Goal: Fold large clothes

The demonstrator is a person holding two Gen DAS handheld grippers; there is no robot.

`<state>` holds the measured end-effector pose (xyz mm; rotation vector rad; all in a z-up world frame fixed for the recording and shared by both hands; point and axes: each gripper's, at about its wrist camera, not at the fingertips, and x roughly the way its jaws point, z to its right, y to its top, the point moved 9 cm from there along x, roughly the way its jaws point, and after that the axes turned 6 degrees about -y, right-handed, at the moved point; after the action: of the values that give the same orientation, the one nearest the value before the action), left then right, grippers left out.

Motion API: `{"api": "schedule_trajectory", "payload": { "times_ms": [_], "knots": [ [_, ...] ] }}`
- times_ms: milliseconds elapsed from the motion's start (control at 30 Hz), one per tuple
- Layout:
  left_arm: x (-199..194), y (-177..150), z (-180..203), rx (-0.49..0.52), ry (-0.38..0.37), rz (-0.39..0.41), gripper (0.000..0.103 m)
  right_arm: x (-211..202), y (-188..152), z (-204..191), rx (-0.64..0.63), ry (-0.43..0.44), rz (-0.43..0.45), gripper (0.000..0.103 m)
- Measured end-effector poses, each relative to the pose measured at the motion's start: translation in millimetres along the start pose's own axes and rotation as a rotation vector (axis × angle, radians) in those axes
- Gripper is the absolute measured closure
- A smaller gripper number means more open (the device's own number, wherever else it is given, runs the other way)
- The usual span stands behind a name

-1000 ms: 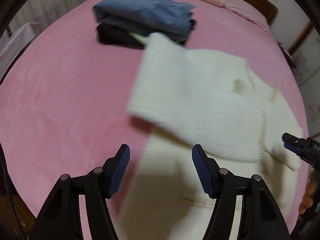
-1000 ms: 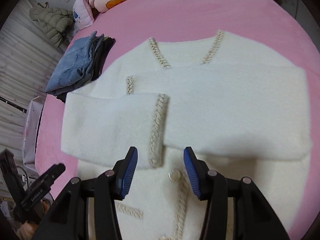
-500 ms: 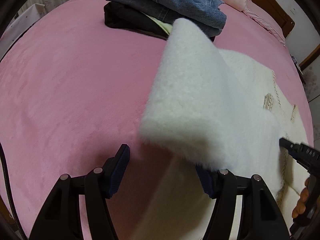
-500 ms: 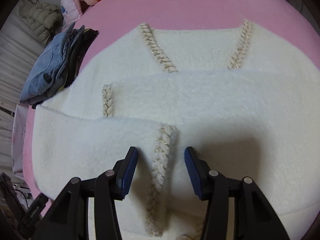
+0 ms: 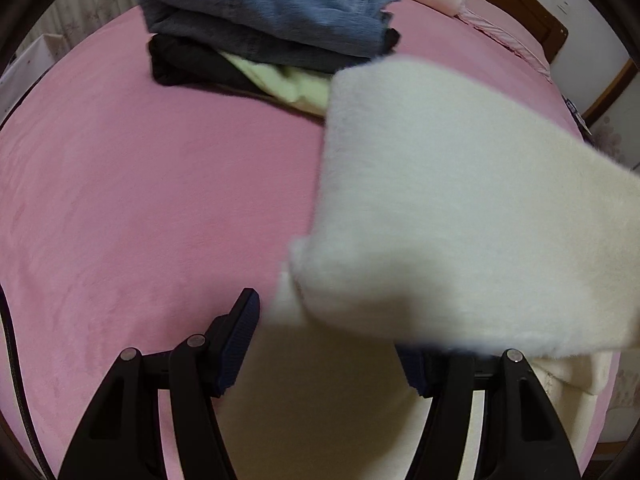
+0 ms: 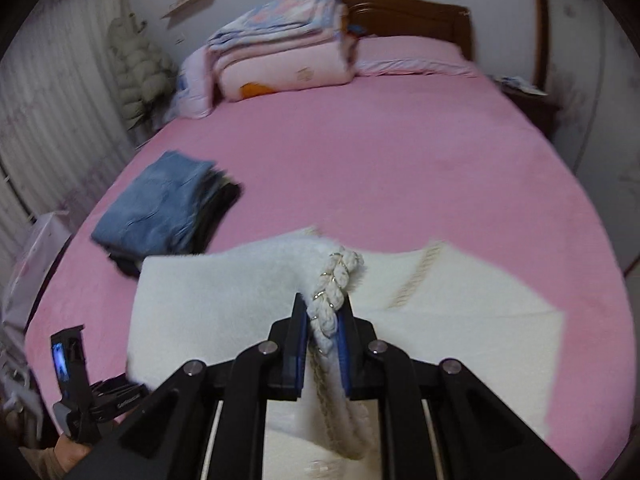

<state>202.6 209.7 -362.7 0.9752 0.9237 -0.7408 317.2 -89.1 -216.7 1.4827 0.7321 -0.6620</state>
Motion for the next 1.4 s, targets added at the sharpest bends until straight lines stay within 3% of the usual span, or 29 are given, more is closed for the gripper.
{"api": "schedule_trajectory", "payload": {
  "times_ms": [67, 167, 400, 567, 733, 1000, 1033, 1067, 1233, 1400],
  "knots": [
    [4, 3, 9, 0.014, 0.026, -0.004, 0.036, 14, -7, 30, 0.044, -0.07, -0.034, 0.091],
    [10, 3, 16, 0.026, 0.049, -0.013, 0.035, 51, -37, 71, 0.126, -0.147, -0.153, 0.09],
    [5, 0, 16, 0.053, 0.019, -0.059, 0.034, 97, -105, 109, 0.229, -0.284, -0.384, 0.084],
    [-26, -4, 20, 0.094, -0.078, -0.075, 0.033, 63, -118, 128, 0.382, -0.154, -0.358, 0.081],
    [-45, 13, 22, 0.073, -0.103, -0.002, 0.033, 52, -146, 124, 0.38, -0.061, -0.409, 0.077],
    [3, 15, 29, 0.048, 0.006, -0.032, 0.033, 69, -156, 105, 0.405, -0.041, -0.385, 0.075],
    [8, 14, 29, 0.058, 0.032, -0.037, 0.033, 71, -155, 103, 0.385, -0.05, -0.378, 0.077],
    [11, 13, 30, 0.07, 0.058, -0.044, 0.034, 72, -157, 102, 0.349, -0.071, -0.377, 0.086],
    [8, 10, 32, 0.144, 0.122, -0.014, 0.045, 37, -144, 103, 0.296, -0.091, -0.281, 0.089],
    [16, 6, 34, 0.224, 0.182, -0.047, 0.044, 57, -180, 96, 0.215, -0.165, -0.4, 0.087]
  ]
}}
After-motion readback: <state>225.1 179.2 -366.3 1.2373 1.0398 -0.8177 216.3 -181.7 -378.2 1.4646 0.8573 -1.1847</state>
